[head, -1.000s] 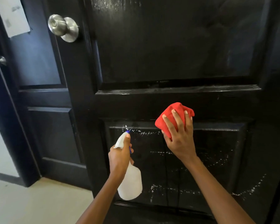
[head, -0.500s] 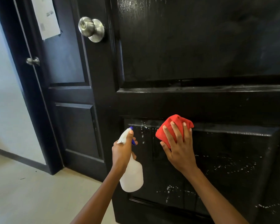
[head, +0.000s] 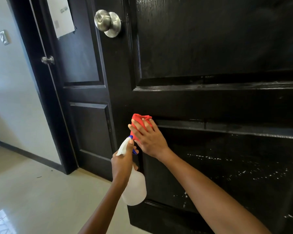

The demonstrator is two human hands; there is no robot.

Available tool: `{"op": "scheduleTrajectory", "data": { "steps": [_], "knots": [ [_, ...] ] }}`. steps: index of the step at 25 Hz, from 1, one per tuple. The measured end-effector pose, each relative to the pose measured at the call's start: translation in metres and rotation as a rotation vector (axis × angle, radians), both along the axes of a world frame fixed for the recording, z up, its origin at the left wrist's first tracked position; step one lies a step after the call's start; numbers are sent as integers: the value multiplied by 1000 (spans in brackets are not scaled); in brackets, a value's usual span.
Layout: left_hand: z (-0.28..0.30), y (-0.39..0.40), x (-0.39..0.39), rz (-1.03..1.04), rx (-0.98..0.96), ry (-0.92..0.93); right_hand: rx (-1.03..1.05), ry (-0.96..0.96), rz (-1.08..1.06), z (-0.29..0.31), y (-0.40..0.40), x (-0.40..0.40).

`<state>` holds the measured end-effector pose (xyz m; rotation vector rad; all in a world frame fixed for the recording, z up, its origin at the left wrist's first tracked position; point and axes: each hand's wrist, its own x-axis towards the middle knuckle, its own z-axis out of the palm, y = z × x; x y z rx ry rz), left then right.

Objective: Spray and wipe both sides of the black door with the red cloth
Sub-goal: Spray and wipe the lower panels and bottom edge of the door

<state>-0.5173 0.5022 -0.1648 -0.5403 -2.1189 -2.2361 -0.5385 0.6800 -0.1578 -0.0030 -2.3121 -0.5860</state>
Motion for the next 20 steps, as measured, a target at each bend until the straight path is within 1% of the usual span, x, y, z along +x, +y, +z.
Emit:
{"op": "scheduleTrajectory", "data": {
  "steps": [3, 5, 7, 9, 12, 14, 15, 17, 20],
  "knots": [
    [-2, -3, 0, 12, 6, -15, 54, -35, 11, 8, 7, 2],
    [-5, -1, 6, -13, 10, -14, 53, 7, 1, 3, 17, 22],
    [-9, 3, 10, -45, 9, -9, 23, 104, -39, -3, 27, 47],
    [-16, 8, 9, -93, 23, -45, -41, 220, -104, -10, 40, 85],
    [-23, 21, 8, -132, 5, -81, -139, 399, -270, -37, 69, 153],
    [-25, 29, 9, -138, -12, -72, -222, 474, -368, -50, 80, 178],
    [-25, 31, 8, -134, -14, -61, -259, 491, -380, -52, 82, 177],
    [-24, 28, 7, -98, 1, -68, -303, 472, -334, -50, 74, 156],
    [-20, 18, 2, -40, 10, -99, -229, 369, -211, -39, 55, 110]
  ]
}}
